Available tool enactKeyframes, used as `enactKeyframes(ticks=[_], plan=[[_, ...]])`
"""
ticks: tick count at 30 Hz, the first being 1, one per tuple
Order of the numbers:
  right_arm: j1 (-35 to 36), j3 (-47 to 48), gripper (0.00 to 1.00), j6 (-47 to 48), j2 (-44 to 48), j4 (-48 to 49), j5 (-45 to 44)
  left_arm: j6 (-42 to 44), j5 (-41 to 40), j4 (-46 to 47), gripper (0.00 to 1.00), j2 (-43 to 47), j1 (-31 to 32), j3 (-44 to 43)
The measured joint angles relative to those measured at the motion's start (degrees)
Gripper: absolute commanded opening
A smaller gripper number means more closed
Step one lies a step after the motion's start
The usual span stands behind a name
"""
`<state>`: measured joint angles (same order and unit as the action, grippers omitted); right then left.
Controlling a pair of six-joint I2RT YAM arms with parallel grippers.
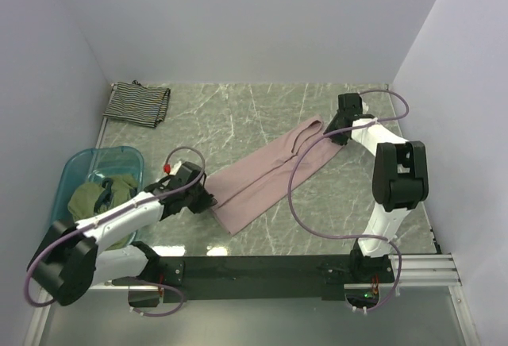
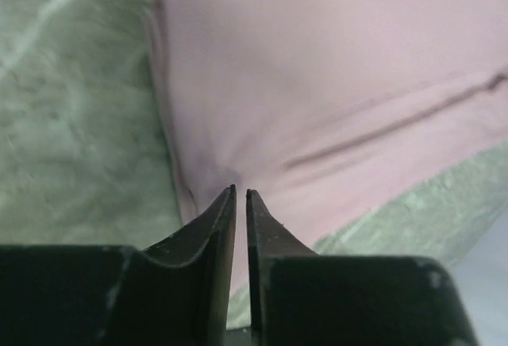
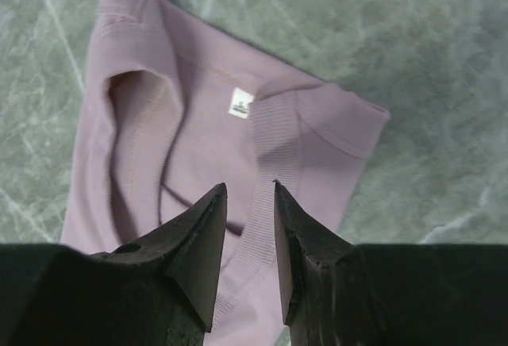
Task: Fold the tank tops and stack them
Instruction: Fold the tank top
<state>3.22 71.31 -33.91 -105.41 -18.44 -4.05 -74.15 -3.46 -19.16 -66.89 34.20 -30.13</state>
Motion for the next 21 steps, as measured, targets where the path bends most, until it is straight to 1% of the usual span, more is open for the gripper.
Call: enactKeyframes(ticks=[2,3,4,5,6,7,9,12,17,21], plan=[[-0.3,0.0,0.38,-0.4,0.0,-0.5,-0.7,0.9,-0.9,-2.2,0.22,2.1,1.3,-1.4],[-0.5,0.1,0.37,-0.6,-0.2,-0.6,-1.0,1.7,-1.1,-3.0,0.26,2.4,1.7,-2.7],[-0.7,0.5,0.37,-0.8,-0.5,-1.1,-1.3,2.7,-1.3,-3.1,0.27,2.4,1.8,-3.8],[-0.9,1.1,0.37,-1.0,-1.0,-1.5,-1.5,4.0,-1.6,-3.0,0.28,2.2,1.9,-5.7],[-0.9,1.7,0.37,-1.2,-1.6,-1.7,-1.6,5.1,-1.8,-3.1,0.26,1.8,1.9,-7.2],[-1.0,2.1,0.37,-1.4,-2.2,-1.9,-1.8,6.6,-2.1,-3.1,0.26,0.9,1.8,-9.5],[-1.2,3.0,0.36,-1.8,-3.6,-2.2,-2.0,9.6,-2.4,-2.8,0.25,-2.8,1.5,-14.5],[-1.2,4.1,0.36,-2.3,-5.8,-3.1,-2.2,13.9,-1.6,-0.7,0.25,-11.5,0.7,-21.7],[-1.5,8.7,0.36,-2.5,-10.0,-6.9,-2.4,18.9,1.0,0.5,0.25,-22.6,-1.5,-26.4],[-1.9,15.6,0.35,-2.5,-14.4,-10.4,-2.4,21.2,3.2,0.2,0.29,-27.5,-4.0,-28.2]])
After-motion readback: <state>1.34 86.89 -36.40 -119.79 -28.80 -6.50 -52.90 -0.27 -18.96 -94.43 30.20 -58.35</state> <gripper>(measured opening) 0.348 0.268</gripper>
